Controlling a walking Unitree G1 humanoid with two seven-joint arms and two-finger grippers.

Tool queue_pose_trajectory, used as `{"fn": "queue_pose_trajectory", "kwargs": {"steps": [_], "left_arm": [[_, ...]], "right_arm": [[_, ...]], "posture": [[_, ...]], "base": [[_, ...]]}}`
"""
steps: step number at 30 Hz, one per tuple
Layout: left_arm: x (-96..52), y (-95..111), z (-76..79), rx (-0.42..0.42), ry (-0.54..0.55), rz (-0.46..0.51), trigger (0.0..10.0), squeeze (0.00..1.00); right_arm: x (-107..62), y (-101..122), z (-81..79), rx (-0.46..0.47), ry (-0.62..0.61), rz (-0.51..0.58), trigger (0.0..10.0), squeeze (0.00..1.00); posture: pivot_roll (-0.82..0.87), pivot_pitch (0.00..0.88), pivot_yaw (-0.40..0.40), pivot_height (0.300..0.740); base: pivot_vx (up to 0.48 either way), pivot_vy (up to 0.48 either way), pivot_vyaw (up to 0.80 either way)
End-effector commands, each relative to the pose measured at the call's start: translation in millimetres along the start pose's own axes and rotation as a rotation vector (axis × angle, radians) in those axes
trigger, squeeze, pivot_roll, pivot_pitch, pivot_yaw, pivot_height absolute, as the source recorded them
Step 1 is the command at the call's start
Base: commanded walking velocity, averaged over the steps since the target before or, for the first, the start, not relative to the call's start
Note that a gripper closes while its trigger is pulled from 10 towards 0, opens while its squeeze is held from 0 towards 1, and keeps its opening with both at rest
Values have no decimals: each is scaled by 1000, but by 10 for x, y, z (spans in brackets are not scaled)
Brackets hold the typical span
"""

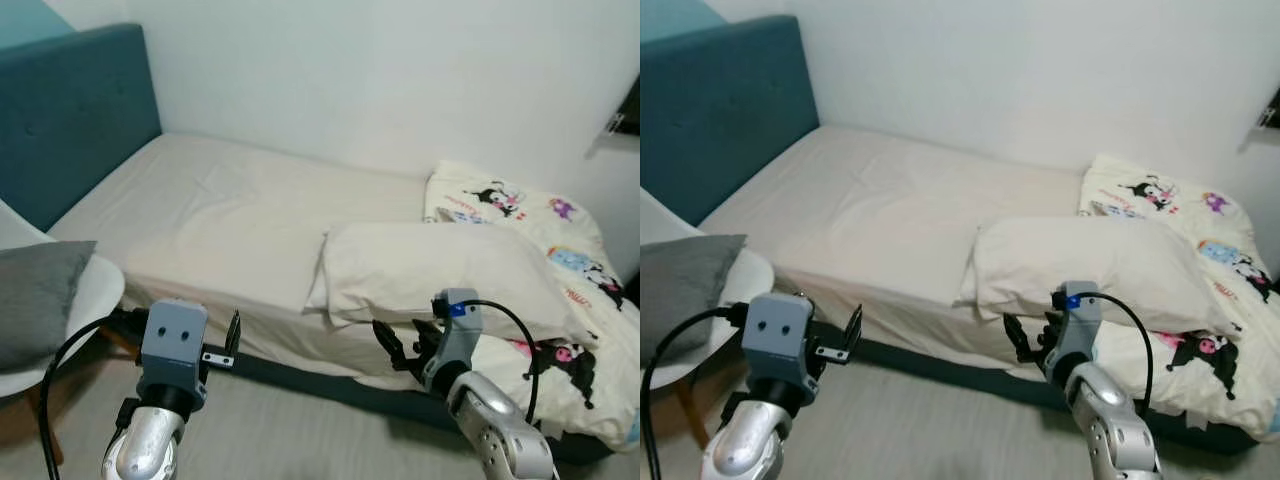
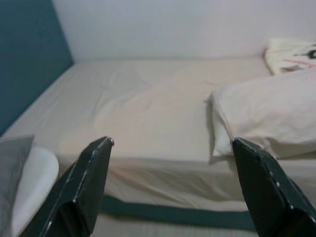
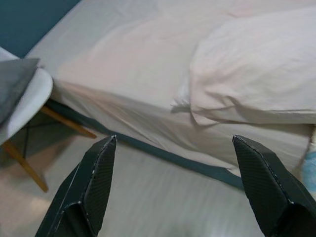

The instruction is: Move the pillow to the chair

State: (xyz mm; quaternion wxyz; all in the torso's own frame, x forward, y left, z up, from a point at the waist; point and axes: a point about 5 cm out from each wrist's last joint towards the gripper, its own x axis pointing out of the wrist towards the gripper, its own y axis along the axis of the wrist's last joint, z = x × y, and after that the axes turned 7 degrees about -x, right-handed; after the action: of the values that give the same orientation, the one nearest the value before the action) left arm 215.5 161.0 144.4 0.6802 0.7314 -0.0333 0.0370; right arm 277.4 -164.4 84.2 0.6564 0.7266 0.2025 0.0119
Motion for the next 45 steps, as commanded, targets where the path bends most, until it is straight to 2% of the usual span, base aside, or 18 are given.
{"fn": "queue_pose_trajectory", "kwargs": {"steps": [1,25,29,45], "left_arm": [[-3,-24,20,2,-5,-16,10000,0],[5,-20,23,-5,-1,-14,10000,0],[9,-18,17,-16,5,-11,10000,0],[10,-11,27,3,-9,-4,10000,0]], "right_arm": [[-14,-1,44,-10,-14,-9,10000,0],[-4,12,52,-11,-13,-7,10000,0],[-3,14,53,-12,-13,-8,10000,0],[2,15,50,-13,-12,-6,10000,0]], "posture": [[74,0,-135,740],[71,0,-134,740],[71,0,-134,740],[72,0,-135,740]], "base": [[0,-360,0],[0,-363,0],[0,0,0],[382,0,0]]}}
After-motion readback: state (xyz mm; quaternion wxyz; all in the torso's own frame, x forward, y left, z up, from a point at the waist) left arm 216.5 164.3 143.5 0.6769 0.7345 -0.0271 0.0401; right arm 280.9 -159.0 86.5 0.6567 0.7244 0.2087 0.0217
